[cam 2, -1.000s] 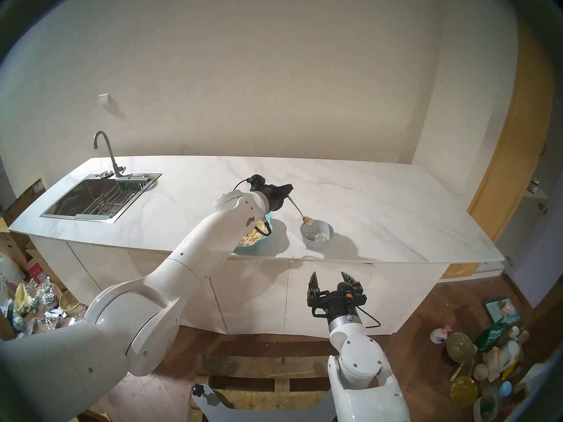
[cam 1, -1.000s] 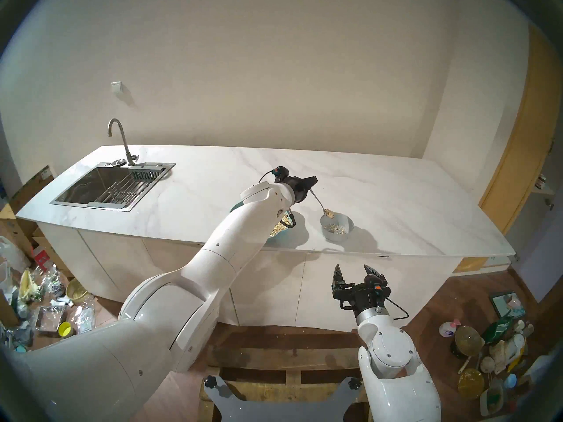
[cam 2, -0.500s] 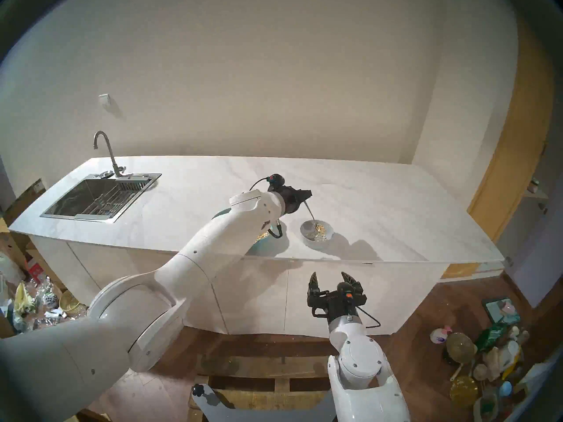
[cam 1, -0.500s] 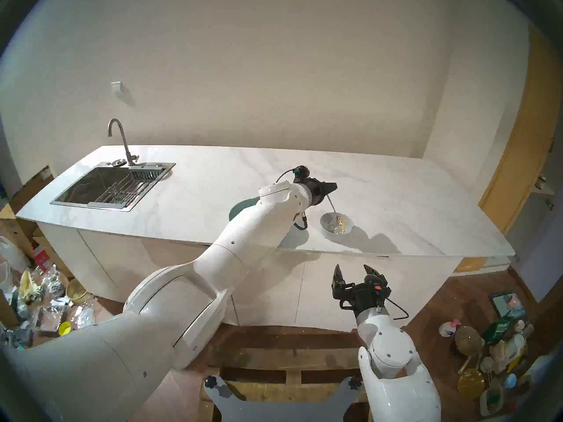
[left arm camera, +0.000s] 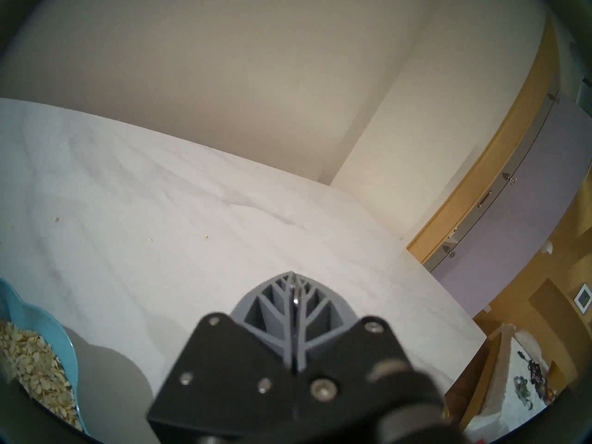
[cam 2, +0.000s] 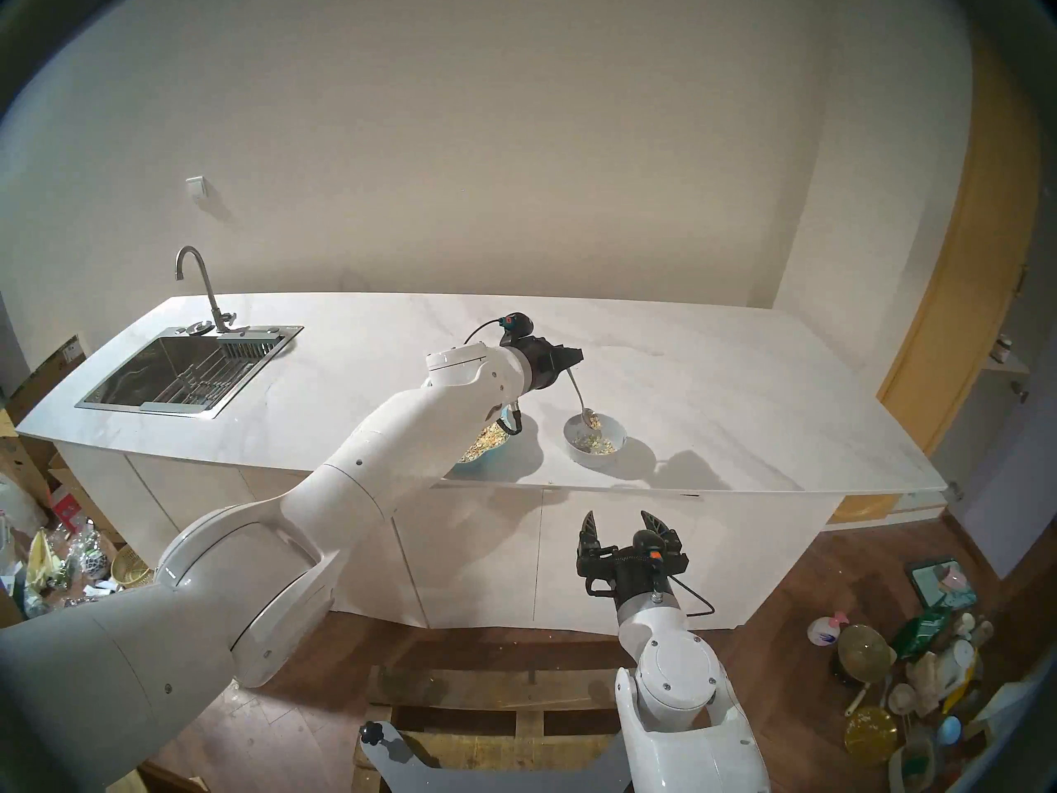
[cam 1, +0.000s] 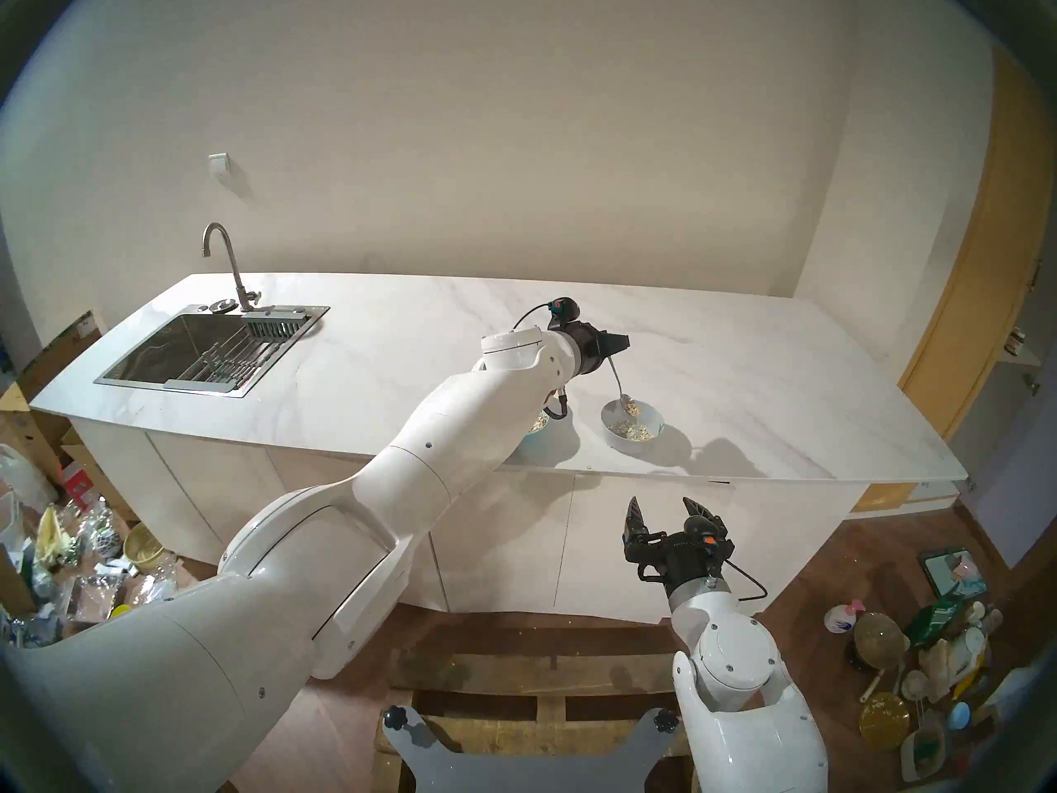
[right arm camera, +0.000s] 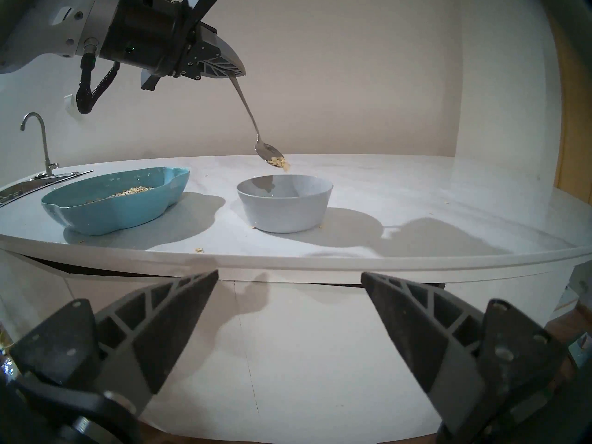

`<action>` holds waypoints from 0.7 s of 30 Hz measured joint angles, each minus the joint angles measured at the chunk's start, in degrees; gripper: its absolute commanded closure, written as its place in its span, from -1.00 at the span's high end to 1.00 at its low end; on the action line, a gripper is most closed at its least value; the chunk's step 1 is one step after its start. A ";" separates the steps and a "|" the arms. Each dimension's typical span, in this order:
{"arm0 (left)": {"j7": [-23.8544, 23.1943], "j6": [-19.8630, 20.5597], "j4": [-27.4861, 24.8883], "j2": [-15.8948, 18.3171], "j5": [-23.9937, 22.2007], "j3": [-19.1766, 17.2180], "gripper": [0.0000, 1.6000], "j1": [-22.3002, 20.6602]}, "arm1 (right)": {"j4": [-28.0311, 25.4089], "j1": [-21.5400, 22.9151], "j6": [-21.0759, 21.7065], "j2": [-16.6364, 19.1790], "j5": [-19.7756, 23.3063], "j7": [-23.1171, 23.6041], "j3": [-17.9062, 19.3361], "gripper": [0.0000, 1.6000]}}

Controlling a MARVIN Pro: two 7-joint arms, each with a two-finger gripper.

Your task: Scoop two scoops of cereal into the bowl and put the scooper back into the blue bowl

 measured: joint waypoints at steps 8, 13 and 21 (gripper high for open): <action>1.22 0.13 -2.27 1.00 1.10 1.03 -1.00 0.23 | -0.01 0.00 0.00 0.00 0.00 0.00 0.00 1.00; 3.39 -0.52 -3.67 0.50 0.68 -0.98 -1.00 1.30 | -0.01 0.00 0.00 0.00 0.00 0.00 0.00 1.00; 9.52 -1.47 -7.07 -0.96 -2.42 -9.68 -1.00 5.94 | -0.01 0.00 0.00 0.00 0.00 0.00 0.00 1.00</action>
